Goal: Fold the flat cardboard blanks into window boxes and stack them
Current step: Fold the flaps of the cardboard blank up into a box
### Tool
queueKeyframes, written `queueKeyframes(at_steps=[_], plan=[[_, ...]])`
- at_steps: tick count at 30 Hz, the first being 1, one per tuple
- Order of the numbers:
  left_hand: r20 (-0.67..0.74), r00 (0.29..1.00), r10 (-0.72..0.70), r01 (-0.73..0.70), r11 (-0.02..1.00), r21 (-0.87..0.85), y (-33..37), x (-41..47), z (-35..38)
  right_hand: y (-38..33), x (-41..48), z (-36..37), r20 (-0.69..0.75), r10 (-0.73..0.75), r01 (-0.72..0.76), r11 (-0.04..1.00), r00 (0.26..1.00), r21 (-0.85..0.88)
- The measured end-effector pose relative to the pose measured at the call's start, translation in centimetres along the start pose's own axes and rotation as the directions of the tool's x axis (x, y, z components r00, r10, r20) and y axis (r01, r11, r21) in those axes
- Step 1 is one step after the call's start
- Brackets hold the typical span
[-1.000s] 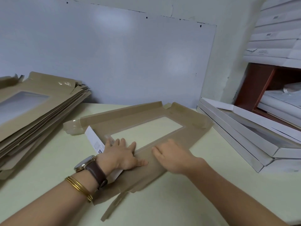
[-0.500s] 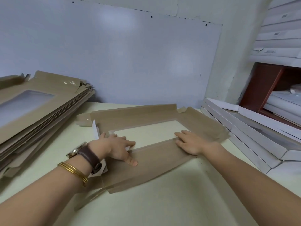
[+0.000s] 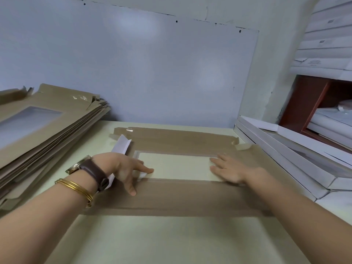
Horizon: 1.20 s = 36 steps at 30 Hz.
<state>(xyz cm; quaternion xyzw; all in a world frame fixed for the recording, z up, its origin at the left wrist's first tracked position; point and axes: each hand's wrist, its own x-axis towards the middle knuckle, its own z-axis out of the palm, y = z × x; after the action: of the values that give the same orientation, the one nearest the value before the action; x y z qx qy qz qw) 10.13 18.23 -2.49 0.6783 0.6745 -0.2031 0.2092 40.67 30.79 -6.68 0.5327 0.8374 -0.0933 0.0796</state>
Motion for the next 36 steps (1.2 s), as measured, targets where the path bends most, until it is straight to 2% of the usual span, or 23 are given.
queueKeyframes(at_steps=[5, 8, 11, 14, 17, 19, 24, 29, 34, 36], plan=[[-0.007, 1.0, -0.016, 0.017, 0.995, 0.098, -0.3, 0.1, -0.6, 1.1, -0.4, 0.0, 0.077, -0.039, 0.044, 0.998, 0.996, -0.054], [-0.014, 0.999, -0.032, 0.033, 0.988, 0.153, -0.6, 0.1, -0.7, 1.5, -1.1, 0.3, 0.13, -0.061, 0.06, 0.998, 0.99, 0.016], [-0.02, 0.999, -0.05, 0.053, 0.981, 0.185, -0.7, 0.1, -0.8, 1.4, -1.9, 0.9, 0.12, -0.065, 0.062, 0.998, 0.991, 0.03], [-0.137, 0.989, -0.062, 0.094, 0.966, 0.241, -0.7, 0.8, -0.3, 0.6, -2.9, 1.1, 0.086, -0.039, 0.041, 0.999, 0.996, -0.023], [-0.326, 0.944, -0.056, 0.125, 0.973, 0.194, 0.1, 1.7, 0.5, -1.0, -3.8, 1.3, 0.058, 0.021, -0.014, 0.993, 0.998, -0.113], [-0.405, 0.914, 0.014, 0.061, 0.983, 0.173, 1.2, 2.1, 0.8, -2.6, -4.1, 1.7, 0.006, 0.08, -0.078, 0.981, 0.997, -0.176], [-0.464, 0.876, 0.132, -0.13, 0.991, 0.037, 5.3, 2.1, 1.5, -7.5, -3.4, 2.7, -0.13, 0.261, -0.287, 0.922, 0.957, -0.261], [-0.435, 0.879, 0.197, -0.224, 0.975, -0.011, 8.0, 0.7, 2.2, -10.1, -2.2, 2.1, -0.141, 0.207, -0.245, 0.9, 0.968, -0.361], [-0.261, 0.956, 0.136, -0.149, 0.988, -0.032, 8.4, 1.0, 3.3, -10.2, -2.0, 1.1, -0.151, 0.191, -0.221, 0.949, 0.97, -0.223], [-0.228, 0.966, 0.123, -0.137, 0.989, -0.048, 8.2, 1.3, 3.7, -9.7, -2.3, 1.0, -0.147, 0.176, -0.198, 0.968, 0.973, -0.155]])
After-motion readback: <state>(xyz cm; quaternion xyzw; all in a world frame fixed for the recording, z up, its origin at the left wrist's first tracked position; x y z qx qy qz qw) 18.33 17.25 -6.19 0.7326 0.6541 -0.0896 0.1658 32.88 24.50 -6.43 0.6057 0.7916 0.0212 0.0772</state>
